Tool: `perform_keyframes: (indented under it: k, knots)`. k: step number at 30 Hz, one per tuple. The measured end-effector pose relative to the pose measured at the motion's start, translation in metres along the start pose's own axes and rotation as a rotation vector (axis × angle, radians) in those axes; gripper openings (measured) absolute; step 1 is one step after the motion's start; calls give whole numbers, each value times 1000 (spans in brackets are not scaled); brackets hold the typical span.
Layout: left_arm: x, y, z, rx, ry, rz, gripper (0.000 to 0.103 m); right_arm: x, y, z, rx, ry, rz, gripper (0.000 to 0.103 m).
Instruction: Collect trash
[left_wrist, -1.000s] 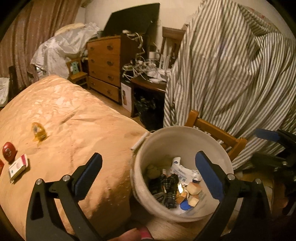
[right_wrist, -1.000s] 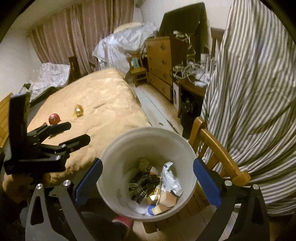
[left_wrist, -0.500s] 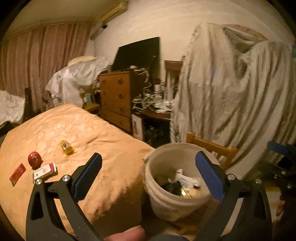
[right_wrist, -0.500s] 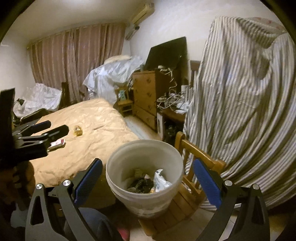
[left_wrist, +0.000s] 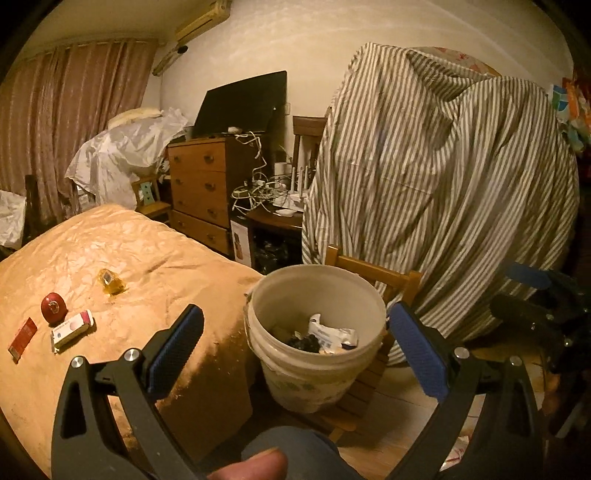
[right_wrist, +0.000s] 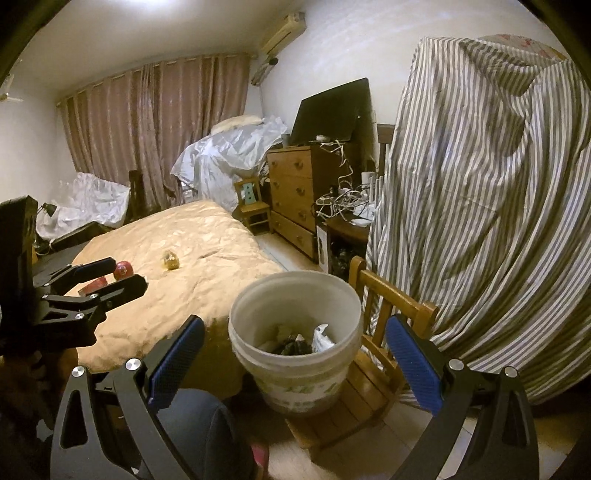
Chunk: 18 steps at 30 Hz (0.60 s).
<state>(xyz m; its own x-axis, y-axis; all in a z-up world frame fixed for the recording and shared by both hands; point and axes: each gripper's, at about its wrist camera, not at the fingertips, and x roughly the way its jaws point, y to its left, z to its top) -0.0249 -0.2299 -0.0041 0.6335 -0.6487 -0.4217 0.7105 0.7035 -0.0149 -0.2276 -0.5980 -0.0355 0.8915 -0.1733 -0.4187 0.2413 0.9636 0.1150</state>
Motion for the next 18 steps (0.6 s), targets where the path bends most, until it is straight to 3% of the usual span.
perform_keyframes:
  k: [18]
  knots:
    - [-8,-9,-4,13,-8,-8,97,-1,-7,-2,34,-8,-25,98]
